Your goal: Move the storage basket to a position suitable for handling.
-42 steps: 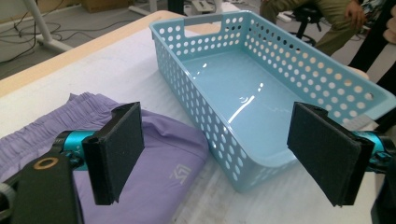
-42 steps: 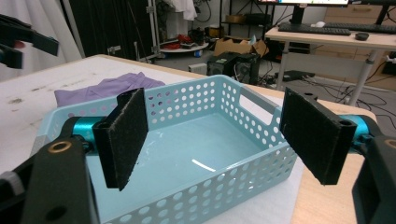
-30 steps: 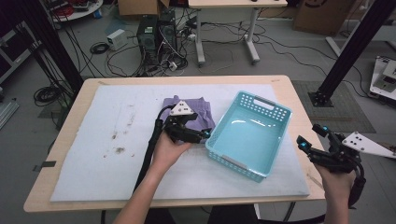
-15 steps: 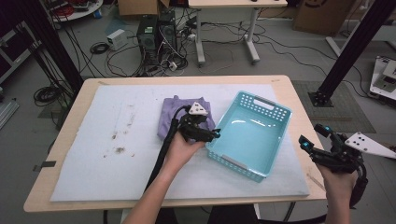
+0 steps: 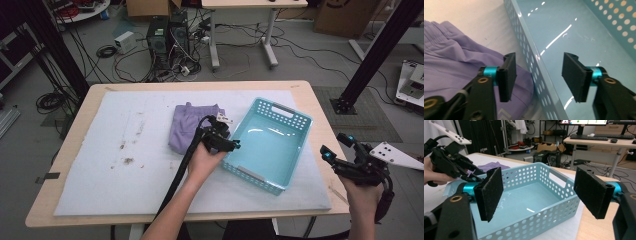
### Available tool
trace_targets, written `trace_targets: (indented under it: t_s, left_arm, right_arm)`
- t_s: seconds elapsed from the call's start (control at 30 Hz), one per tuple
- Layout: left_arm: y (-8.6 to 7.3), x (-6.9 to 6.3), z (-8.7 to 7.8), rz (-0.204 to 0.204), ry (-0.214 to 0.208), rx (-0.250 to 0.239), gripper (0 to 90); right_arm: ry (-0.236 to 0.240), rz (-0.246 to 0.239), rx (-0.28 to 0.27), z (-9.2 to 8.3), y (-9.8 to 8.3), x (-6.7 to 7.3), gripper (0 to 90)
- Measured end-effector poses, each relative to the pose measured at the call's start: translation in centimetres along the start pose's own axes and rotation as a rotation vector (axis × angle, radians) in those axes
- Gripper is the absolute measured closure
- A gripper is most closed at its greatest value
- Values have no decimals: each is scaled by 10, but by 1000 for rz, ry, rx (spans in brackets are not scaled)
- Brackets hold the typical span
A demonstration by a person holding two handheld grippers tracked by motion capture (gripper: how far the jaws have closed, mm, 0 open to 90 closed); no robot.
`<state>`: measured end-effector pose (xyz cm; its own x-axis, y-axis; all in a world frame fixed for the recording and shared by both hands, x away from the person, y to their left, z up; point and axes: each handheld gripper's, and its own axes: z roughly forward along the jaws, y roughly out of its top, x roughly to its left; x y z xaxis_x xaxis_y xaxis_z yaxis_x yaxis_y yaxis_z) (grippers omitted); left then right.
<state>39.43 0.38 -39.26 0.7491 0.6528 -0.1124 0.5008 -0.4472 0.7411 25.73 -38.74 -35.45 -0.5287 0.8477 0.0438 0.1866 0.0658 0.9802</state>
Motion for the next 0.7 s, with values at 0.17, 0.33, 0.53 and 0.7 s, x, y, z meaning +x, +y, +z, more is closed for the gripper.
trace_targets:
  t_s: [0.17, 0.33, 0.53, 0.7]
  left_arm:
    - [3, 0, 4, -10, 20, 18, 543]
    - [9, -2, 6, -18, 33, 29, 633]
    - [9, -6, 11, -36, 43, 53, 730]
    - [9, -7, 9, -37, 61, 40, 776]
  right_arm:
    - [-2, -1, -2, -1, 0, 0, 243]
    - [-6, 2, -3, -2, -1, -2, 243]
    - [-10, 1, -6, -3, -1, -3, 243]
    - [-15, 0, -12, -5, -1, -3, 243]
